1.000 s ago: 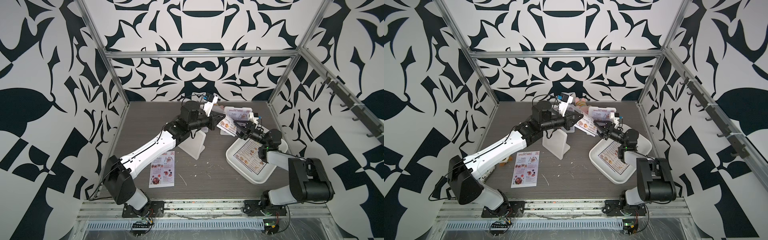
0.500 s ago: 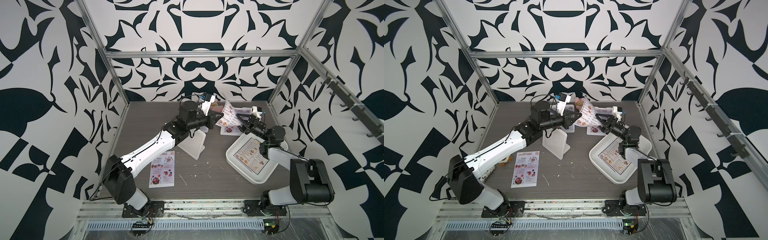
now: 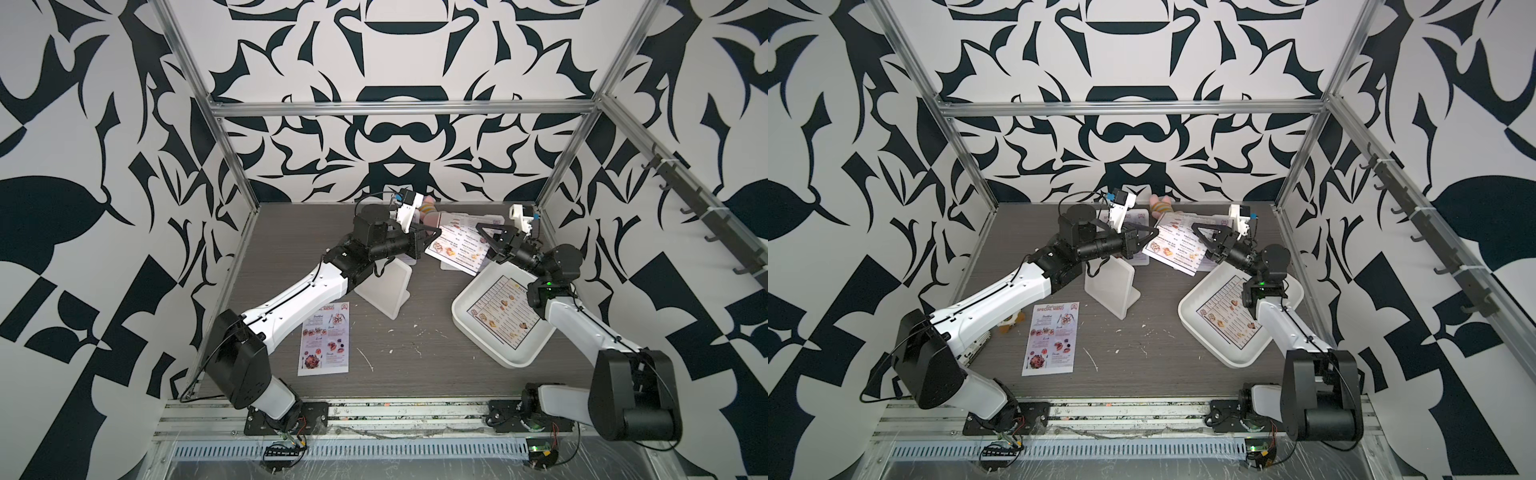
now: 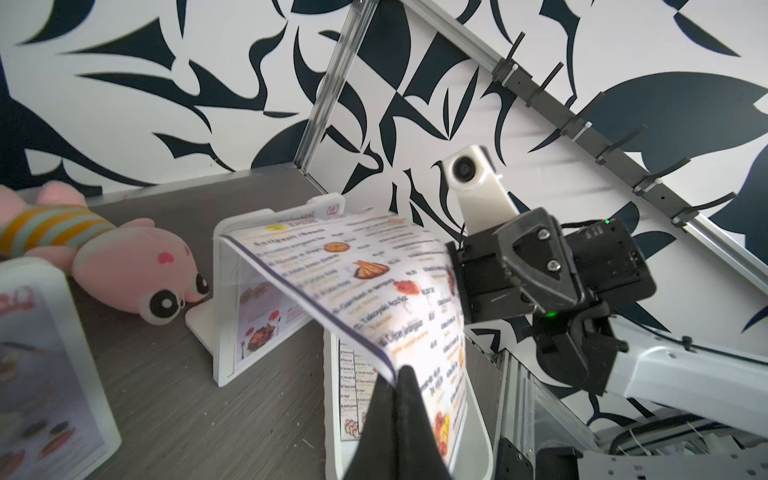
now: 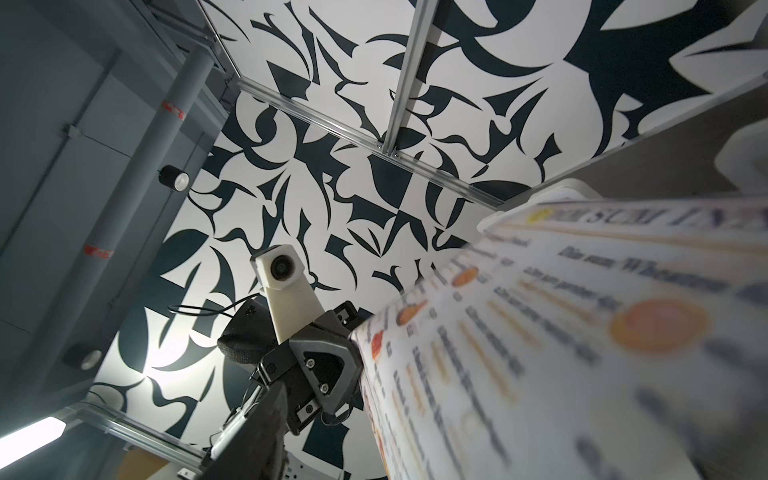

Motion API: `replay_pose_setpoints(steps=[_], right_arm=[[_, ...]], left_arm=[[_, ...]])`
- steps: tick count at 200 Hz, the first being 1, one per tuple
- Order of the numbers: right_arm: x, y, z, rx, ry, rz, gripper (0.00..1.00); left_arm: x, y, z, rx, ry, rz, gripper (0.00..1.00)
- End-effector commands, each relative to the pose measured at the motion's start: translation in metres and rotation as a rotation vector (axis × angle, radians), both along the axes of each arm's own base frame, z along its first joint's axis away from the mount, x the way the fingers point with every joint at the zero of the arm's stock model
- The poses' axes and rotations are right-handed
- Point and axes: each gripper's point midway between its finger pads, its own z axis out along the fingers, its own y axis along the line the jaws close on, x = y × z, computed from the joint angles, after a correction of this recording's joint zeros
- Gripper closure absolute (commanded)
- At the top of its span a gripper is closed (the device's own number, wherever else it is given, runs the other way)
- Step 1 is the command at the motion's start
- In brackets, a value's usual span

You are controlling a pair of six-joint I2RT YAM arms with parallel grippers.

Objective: Replace the menus in the menu holders
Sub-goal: Pick up the menu from the storage box.

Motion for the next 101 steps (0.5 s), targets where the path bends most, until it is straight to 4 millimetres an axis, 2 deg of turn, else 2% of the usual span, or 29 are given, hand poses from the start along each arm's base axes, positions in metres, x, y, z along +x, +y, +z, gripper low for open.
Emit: replay_pose_setpoints(steps=[1, 28, 56, 101], right_arm=[[-0.004, 0.002, 0.014, -0.083, -0.093, -0.009, 0.44], [0.0, 0.001, 0.021, -0.083, -0.109, -0.015, 0.45], [0.003, 0.001, 0.022, -0.085, -0.106, -0.023, 0.51], [0.007, -0.002, 0.012, -0.121, -0.066, -0.059, 0.75]], left_arm=[[-0.012, 0.007, 0.005, -0.034, 0.017, -0.032, 1.0], [-0.023, 0.009, 0.005, -0.056, 0.04, -0.073, 1.0], [-0.028, 0.01, 0.002, -0.059, 0.054, -0.083, 1.0], [-0.021, 0.013, -0.011, -0.037, 0.075, -0.048, 1.0]])
